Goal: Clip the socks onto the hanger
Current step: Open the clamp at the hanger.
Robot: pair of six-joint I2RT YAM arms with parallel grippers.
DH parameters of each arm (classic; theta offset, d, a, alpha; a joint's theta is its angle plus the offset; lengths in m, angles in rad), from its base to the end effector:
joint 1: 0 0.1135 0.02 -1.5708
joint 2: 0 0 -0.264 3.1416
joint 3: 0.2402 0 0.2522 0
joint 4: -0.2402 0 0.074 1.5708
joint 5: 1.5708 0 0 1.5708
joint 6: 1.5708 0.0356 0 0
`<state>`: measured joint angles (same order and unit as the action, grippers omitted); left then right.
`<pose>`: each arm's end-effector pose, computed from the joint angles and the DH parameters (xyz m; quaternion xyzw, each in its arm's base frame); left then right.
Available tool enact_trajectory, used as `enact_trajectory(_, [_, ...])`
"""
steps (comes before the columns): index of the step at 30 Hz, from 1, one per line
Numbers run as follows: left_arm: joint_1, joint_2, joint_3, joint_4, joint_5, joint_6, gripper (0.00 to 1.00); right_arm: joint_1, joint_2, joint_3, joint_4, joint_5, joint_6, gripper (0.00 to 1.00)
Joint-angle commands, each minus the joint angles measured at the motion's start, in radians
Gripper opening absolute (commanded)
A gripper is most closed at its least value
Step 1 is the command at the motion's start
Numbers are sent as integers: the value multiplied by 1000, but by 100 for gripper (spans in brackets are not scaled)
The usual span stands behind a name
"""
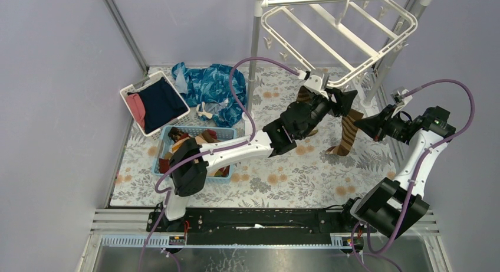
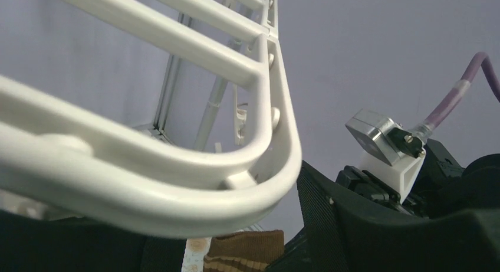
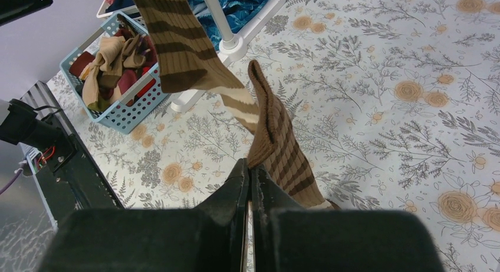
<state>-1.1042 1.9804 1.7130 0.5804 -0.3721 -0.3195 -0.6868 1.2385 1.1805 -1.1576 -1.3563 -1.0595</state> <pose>0.2271 -0.4222 0.3818 0.0828 0.5914 -0.4368 0.6728 0.1847 -0.1064 0.3323 -0.2509 0.7327 0.2912 0.5616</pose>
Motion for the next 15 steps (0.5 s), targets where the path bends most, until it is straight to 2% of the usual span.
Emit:
enact_trajectory(1, [1, 13, 56, 59, -39, 73, 67, 6, -21, 13, -33, -52, -30, 0])
enact_trajectory(7, [1, 12, 62, 78, -45, 113, 67, 6, -17, 17, -47, -56, -43, 0])
enact_trajectory(11, [1, 9, 57, 95, -60, 122, 60, 6, -14, 19, -60, -57, -56, 0])
enact_trajectory(15, [1, 8, 57, 96, -68, 111, 58, 7, -11, 18, -72, -55, -70, 0])
